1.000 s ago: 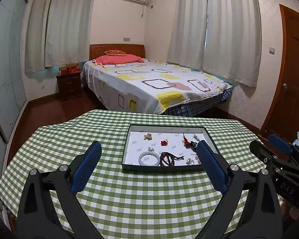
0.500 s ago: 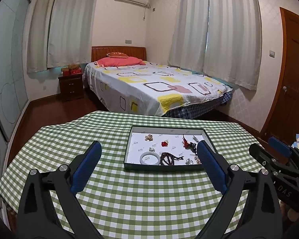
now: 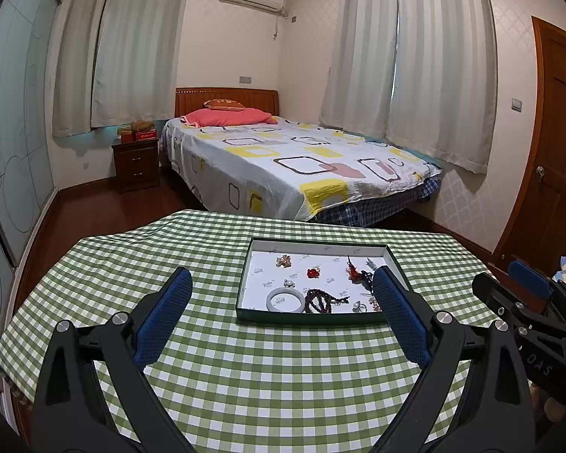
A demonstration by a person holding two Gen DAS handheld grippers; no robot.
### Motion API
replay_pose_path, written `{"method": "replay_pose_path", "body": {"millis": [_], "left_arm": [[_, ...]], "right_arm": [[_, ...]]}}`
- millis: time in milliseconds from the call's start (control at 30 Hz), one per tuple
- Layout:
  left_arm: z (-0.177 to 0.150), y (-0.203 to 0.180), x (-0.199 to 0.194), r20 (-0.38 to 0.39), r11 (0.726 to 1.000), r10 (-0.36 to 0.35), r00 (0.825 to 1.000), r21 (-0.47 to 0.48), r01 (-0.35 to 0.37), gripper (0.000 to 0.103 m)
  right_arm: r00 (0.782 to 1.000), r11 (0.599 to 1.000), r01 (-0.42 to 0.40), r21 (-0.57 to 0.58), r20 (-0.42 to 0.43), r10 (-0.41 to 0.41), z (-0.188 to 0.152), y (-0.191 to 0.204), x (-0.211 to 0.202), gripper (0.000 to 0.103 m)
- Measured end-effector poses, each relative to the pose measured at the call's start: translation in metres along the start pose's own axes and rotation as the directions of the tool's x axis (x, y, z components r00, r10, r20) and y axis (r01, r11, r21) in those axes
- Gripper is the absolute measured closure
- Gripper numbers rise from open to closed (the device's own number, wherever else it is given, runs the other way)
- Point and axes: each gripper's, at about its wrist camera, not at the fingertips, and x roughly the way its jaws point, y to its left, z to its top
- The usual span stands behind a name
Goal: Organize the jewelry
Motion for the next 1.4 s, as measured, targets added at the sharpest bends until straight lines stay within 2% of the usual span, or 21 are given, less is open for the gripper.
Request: {"method": "replay_pose_path", "body": {"millis": [333, 500, 867, 1167, 1400], "left_arm": [[-0.001, 0.001, 0.002, -0.004, 1.0, 0.016, 1.0, 0.004, -0.016, 0.005], [-0.002, 0.004, 0.002, -0.01, 1.0, -0.015, 1.0, -0.008, 0.015, 0.005], [-0.003, 0.005, 0.002, -0.005, 1.0, -0.021, 1.0, -0.004, 0.021, 0.004], [-0.007, 0.008, 0.011, -0.046, 1.0, -0.004, 0.999, -0.024, 0.003, 0.004], [-0.009, 0.008, 0.014, -0.049, 1.0, 0.014, 0.999, -0.013, -0.015, 0.004]], "right_arm": [[1.0, 1.0, -0.001, 0.001, -0.005, 0.001, -0.001, 0.002, 0.0, 0.034], [1.0, 1.0, 0.0, 0.0, -0.006, 0.0, -0.001, 0.003, 0.0, 0.034], [1.0, 1.0, -0.001, 0.001, -0.006, 0.001, -0.001, 0.003, 0.0, 0.034], [1.0, 1.0, -0.002, 0.001, -0.009, 0.002, -0.003, 0.004, 0.0, 0.034], [1.0, 1.0, -0.001, 0.003, -0.01, 0.001, -0.006, 0.005, 0.001, 0.034]]}}
